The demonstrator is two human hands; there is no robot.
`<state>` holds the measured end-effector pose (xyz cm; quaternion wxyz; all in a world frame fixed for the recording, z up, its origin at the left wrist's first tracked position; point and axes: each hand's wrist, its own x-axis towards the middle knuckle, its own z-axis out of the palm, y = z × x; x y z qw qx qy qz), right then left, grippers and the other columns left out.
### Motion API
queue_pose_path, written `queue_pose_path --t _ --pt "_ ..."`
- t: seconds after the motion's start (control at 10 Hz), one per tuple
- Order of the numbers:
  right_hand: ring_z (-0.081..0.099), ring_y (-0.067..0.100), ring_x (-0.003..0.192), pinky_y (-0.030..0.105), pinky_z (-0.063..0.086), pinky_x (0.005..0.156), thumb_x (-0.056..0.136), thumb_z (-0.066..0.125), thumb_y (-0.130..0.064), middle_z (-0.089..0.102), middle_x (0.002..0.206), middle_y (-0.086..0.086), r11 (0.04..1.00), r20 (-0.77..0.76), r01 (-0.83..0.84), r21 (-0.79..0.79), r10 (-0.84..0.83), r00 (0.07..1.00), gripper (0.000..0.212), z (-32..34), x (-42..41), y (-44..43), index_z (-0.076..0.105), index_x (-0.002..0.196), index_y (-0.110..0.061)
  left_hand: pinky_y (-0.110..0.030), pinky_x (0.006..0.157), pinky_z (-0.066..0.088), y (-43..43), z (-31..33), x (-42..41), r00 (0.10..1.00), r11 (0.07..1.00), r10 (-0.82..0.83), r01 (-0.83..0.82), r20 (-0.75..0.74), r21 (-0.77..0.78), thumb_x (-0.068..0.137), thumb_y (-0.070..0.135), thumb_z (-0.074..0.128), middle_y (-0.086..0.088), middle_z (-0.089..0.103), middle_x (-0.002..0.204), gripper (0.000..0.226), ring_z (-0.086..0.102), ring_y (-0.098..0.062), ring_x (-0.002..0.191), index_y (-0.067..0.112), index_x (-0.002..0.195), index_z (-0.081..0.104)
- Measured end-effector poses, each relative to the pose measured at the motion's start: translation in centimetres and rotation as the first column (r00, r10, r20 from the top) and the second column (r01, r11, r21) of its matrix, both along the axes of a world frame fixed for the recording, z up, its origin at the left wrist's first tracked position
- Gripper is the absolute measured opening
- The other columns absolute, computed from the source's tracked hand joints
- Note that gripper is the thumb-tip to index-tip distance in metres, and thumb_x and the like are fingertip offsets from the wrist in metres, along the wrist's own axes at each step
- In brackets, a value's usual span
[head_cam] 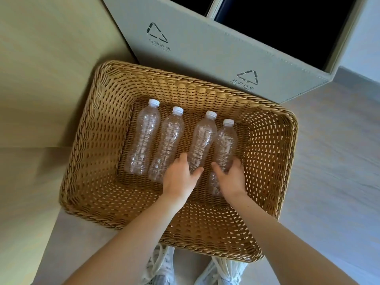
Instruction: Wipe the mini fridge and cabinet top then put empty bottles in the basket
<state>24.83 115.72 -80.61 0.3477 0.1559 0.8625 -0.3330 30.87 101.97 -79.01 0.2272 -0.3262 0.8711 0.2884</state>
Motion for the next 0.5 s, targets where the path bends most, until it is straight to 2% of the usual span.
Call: queue_pose_path --t 0.1,0.3,0.4,0.5 --pt "0.060 0.024 0.113 0.041 0.052 0.100 0.092 0.069 -0.037 0.055 0.129 0.009 1.000 0.019 0.011 -0.025 -0.010 1.000 0.062 -0.4 0.3 -0.3 0.041 0.140 -0.010 -0.037 0.084 0.056 0.4 -0.3 0.0 1.000 1.000 -0.002 0.002 -0.004 0.024 0.091 0.056 0.059 -0.011 0.058 0.135 0.075 0.064 -0.028 0.111 0.011 0.146 0.036" --pt "0.060 0.024 0.116 0.040 0.052 0.101 0.093 0.066 -0.041 0.052 0.134 0.008 0.999 0.011 -0.013 -0.038 0.014 1.000 0.065 -0.1 0.2 -0.1 0.038 0.144 -0.013 -0.033 0.086 0.052 0.3 -0.7 0.3 1.000 0.998 -0.021 0.022 -0.007 0.053 0.091 0.058 0.057 -0.008 0.054 0.140 0.075 0.060 -0.026 0.118 0.012 0.147 0.036" --pt "0.057 0.028 0.120 0.044 0.052 0.101 0.095 0.060 -0.044 0.046 0.141 0.010 0.995 -0.060 -0.094 0.016 0.095 0.994 0.070 2.0 0.1 0.3 0.030 0.151 -0.014 -0.034 0.091 0.050 0.0 1.0 0.3 0.999 0.999 -0.042 0.042 -0.029 0.025 0.093 0.056 0.056 -0.008 0.048 0.144 0.076 0.055 -0.026 0.124 0.012 0.149 0.032" --pt "0.054 0.025 0.121 0.044 0.051 0.100 0.098 0.056 -0.045 0.046 0.141 0.007 0.988 -0.156 -0.147 0.041 0.152 0.976 0.062 6.1 -0.3 0.6 0.034 0.149 -0.018 -0.031 0.084 0.050 -0.6 4.5 -0.1 0.989 0.989 -0.145 0.144 -0.042 -0.041 0.095 0.051 0.055 -0.007 0.052 0.138 0.068 0.057 -0.023 0.116 0.012 0.146 0.036"
